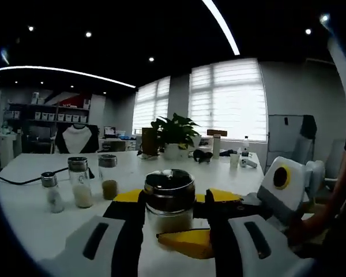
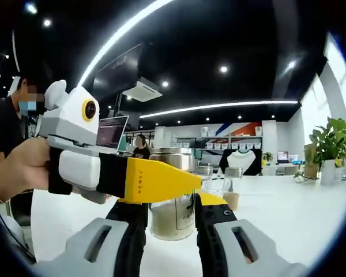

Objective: Rotate the seasoning bottle until the label or dispensing opening points toward the visible target arrow and the bottle remains upright within the marked orientation range

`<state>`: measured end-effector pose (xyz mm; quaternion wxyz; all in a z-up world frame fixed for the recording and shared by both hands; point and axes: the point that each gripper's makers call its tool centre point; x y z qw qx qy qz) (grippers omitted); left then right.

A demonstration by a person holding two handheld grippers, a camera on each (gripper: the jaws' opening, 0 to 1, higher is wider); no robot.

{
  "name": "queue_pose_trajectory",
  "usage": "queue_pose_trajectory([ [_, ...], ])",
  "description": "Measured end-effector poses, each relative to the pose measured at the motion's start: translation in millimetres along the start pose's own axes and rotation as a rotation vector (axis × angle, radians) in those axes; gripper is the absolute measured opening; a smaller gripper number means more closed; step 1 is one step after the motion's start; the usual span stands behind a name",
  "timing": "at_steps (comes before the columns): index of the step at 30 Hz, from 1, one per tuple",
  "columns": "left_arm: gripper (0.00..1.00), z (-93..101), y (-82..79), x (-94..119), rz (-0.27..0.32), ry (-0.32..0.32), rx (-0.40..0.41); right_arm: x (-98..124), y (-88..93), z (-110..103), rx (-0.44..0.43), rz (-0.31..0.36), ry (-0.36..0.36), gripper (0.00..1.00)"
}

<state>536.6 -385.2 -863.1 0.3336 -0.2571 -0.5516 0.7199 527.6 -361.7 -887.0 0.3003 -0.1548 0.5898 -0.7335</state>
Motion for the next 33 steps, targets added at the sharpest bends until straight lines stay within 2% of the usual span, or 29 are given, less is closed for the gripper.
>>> queue_pose_trajectory([
  [1,0.50,-1.1,1.4,-0.4,0.000,-0.021,0.000,0.1,2.5,-3.9,-0.044,-0.007,-0.015,0.29],
  [4,0.49,-4.3,5.1,-0.2,0.001,-0.065,0.009,2.0,7.5,-3.2,0.000,-0.023,0.018,0.29],
  [6,0.50,-8.2,2.1,0.7,0.028,-0.088,0.019,2.5,8.4,-0.6,-0.010,-0.024,0.032,0.29],
  [7,0.50,-8.2,0.0,1.3,0.061,-0.117,0.060,2.5,8.8,1.1,-0.014,-0.022,0.042,0.29],
  [12,0.50,-6.3,1.3,3.3,0.061,-0.131,0.068,2.1,10.1,2.3,-0.031,-0.014,0.049,0.29],
  [15,0.49,-2.2,-2.2,6.1,0.083,-0.142,0.071,1.8,10.5,1.5,-0.016,-0.010,0.060,0.29],
  [20,0.47,-7.4,-2.4,7.1,0.078,-0.178,0.063,1.5,9.8,-1.2,0.019,-0.010,0.076,0.29],
  [23,0.43,-9.3,-2.5,8.5,0.097,-0.213,0.058,1.3,9.7,-2.1,0.039,-0.012,0.084,0.29],
  [25,0.37,-12.8,-6.4,11.5,0.139,-0.248,0.097,1.6,9.4,-2.6,0.038,-0.008,0.086,0.29],
  [27,0.37,-15.9,-8.6,14.1,0.168,-0.286,0.118,1.3,8.9,-4.9,0.024,-0.005,0.082,0.29],
  [28,0.37,-15.6,-10.8,15.1,0.184,-0.304,0.091,1.2,8.5,-6.3,0.021,-0.004,0.082,0.29],
  [30,0.39,-12.9,-9.0,14.3,0.179,-0.323,0.062,0.2,7.8,-7.7,0.023,-0.002,0.089,0.29],
  [33,0.41,-12.6,-9.9,14.2,0.196,-0.333,0.102,0.0,9.4,-8.1,0.018,-0.007,0.093,0.29],
])
Point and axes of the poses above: the point that each gripper's makers call its tool centre point, and the gripper's own axes: x roughly backward along the fingers, z roughly to its right, y roughly out of its underside, and after that the axes turned 10 degrees about x, right-handed
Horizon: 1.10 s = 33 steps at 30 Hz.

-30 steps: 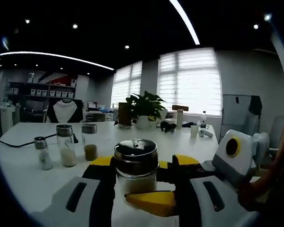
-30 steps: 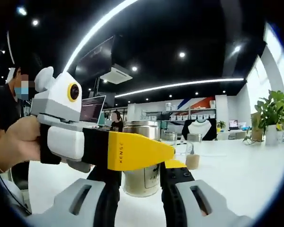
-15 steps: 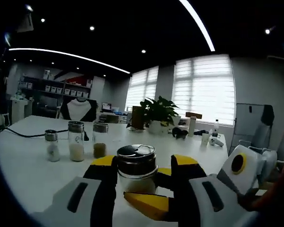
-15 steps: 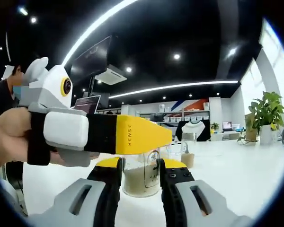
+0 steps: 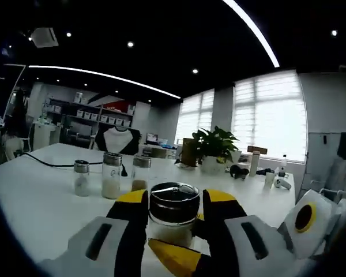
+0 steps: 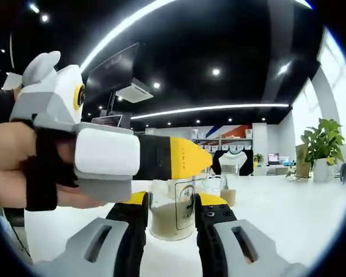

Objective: Rotate the seasoning bottle until the label or dispensing opening points toward the visible target arrow and the bottle remains upright within the marked orientation range

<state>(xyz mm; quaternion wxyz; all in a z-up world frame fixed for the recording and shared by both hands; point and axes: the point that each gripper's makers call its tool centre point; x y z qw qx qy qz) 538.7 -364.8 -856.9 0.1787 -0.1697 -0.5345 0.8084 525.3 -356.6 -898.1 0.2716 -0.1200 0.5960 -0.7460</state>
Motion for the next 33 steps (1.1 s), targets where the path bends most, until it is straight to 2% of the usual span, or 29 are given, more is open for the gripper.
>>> queue_pose_trajectory([
  [3,0.42,-0.2,1.7,1.1,0.009,-0.023,0.005,1.2,1.7,-2.3,-0.006,-0.005,0.001,0.29],
  [8,0.42,-3.4,6.0,0.7,0.012,-0.074,-0.058,1.3,3.5,-4.3,-0.008,-0.012,-0.003,0.29],
  [10,0.40,-6.6,3.5,3.3,0.048,-0.114,-0.066,1.6,2.6,-6.2,-0.008,-0.009,-0.008,0.29],
  [15,0.38,-10.6,4.0,5.2,0.059,-0.128,-0.055,2.9,2.2,-8.7,0.015,-0.015,-0.020,0.29],
  [17,0.38,-10.1,4.0,7.0,0.085,-0.129,-0.070,2.7,2.4,-9.5,0.011,-0.016,-0.026,0.29],
  [19,0.38,-8.4,4.9,7.5,0.082,-0.122,-0.099,2.6,3.1,-9.8,0.009,-0.024,-0.031,0.29],
  [23,0.37,-9.0,4.4,5.9,0.064,-0.088,-0.088,2.8,3.4,-8.2,0.014,-0.032,-0.039,0.29],
  [26,0.37,-6.7,12.2,2.9,0.000,-0.026,-0.090,3.8,7.7,-7.1,0.028,-0.067,-0.055,0.29],
  [28,0.37,-8.4,13.9,1.0,-0.010,-0.009,-0.057,5.9,9.3,-7.2,0.003,-0.073,-0.077,0.29],
  [33,0.37,-5.0,15.7,-1.1,-0.031,0.032,-0.073,8.6,10.3,-8.0,0.023,-0.084,-0.087,0.31],
])
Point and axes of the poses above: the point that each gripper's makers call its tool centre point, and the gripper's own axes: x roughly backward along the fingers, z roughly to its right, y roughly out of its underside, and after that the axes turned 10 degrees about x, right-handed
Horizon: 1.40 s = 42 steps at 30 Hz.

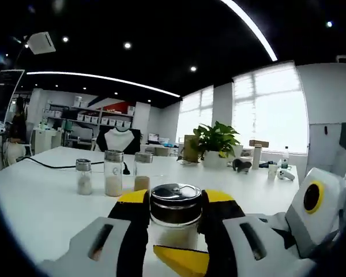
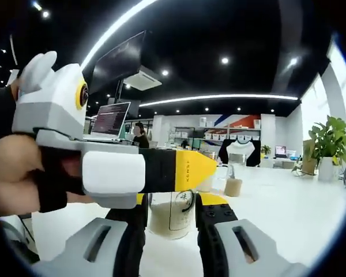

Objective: Rotate the seasoning bottle until the label or dispensing opening points toward the visible target arrow and the bottle remains upright within the marked orientation range

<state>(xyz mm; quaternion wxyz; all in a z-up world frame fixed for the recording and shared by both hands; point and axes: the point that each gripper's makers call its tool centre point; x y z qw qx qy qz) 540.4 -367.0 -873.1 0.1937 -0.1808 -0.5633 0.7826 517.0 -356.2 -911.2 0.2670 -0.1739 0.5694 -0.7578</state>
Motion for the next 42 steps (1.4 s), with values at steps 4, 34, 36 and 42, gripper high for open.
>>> queue_pose_trajectory([
  [4,0.37,5.9,-7.8,-1.7,0.006,0.077,0.000,2.1,-6.1,4.6,0.010,0.011,-0.011,0.31],
  [34,0.37,42.0,-33.8,14.3,-0.108,0.607,-0.136,16.8,-28.1,-3.5,-0.103,0.087,-0.215,0.34],
  [36,0.37,42.7,-33.3,14.9,-0.116,0.622,-0.141,17.2,-28.3,-4.3,-0.108,0.087,-0.218,0.34],
  [42,0.37,44.4,-36.0,16.8,-0.120,0.675,-0.112,19.3,-31.3,-4.0,-0.112,0.097,-0.234,0.34],
])
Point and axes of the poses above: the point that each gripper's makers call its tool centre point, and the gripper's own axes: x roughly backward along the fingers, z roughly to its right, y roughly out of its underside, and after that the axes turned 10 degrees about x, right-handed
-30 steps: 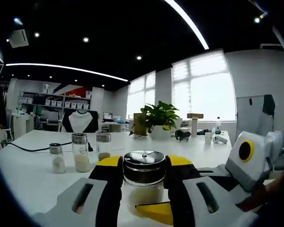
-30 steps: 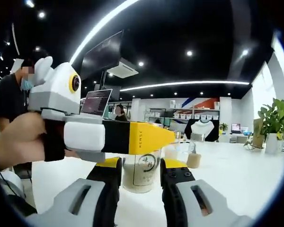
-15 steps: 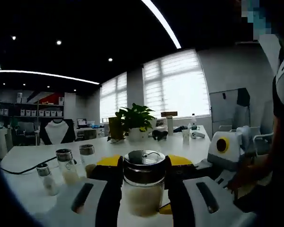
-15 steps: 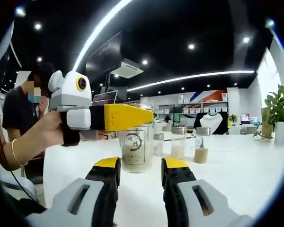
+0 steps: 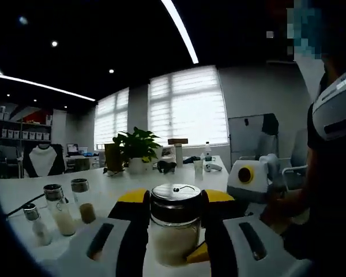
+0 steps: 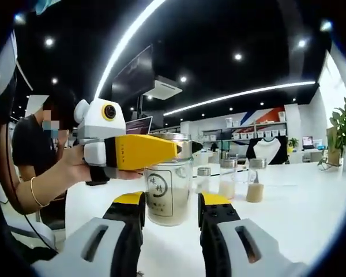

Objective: Rotate the seasoning bottle until the label or dispensing opening points toward the visible target arrow and the bottle remains upright within the marked orientation range

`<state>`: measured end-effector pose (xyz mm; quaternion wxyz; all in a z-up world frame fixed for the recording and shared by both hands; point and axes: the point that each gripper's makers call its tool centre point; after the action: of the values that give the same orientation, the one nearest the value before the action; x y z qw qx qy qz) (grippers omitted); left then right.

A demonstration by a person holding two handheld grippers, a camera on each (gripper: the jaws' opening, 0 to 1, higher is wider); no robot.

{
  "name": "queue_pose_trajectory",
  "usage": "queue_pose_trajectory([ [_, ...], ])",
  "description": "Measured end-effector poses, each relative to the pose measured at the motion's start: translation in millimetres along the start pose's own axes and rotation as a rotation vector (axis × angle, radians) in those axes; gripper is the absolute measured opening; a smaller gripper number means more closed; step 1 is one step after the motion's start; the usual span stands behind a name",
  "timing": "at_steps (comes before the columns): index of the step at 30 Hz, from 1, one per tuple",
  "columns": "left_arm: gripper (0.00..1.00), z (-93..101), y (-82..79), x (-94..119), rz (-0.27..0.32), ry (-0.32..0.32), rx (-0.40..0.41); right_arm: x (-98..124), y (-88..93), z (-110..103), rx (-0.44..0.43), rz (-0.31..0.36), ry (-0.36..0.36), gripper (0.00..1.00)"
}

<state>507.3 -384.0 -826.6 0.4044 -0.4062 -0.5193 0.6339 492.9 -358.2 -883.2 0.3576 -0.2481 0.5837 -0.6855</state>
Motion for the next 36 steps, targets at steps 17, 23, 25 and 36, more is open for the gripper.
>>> queue_pose_trajectory([
  [17,0.37,15.2,8.3,3.5,-0.072,0.112,-0.016,-2.0,-0.1,-12.2,-0.020,0.003,-0.077,0.35],
  [23,0.37,21.2,11.5,5.6,-0.082,0.157,0.018,-1.8,-1.0,-17.8,-0.033,0.008,-0.107,0.35],
  [25,0.37,21.9,11.9,5.8,-0.081,0.163,0.025,-1.9,-0.9,-18.2,-0.038,0.008,-0.110,0.35],
  [36,0.37,22.8,17.5,5.9,-0.101,0.150,0.017,-2.7,3.2,-18.2,-0.016,0.013,-0.089,0.31],
])
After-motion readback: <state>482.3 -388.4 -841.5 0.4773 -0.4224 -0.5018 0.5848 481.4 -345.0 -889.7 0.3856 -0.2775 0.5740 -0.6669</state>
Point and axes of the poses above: the point that each gripper's makers call its tool centre point, and the gripper's own axes: x roughly backward along the fingers, z roughly to its right, y roughly out of its underside, and after that the axes turned 10 degrees about x, right-handed
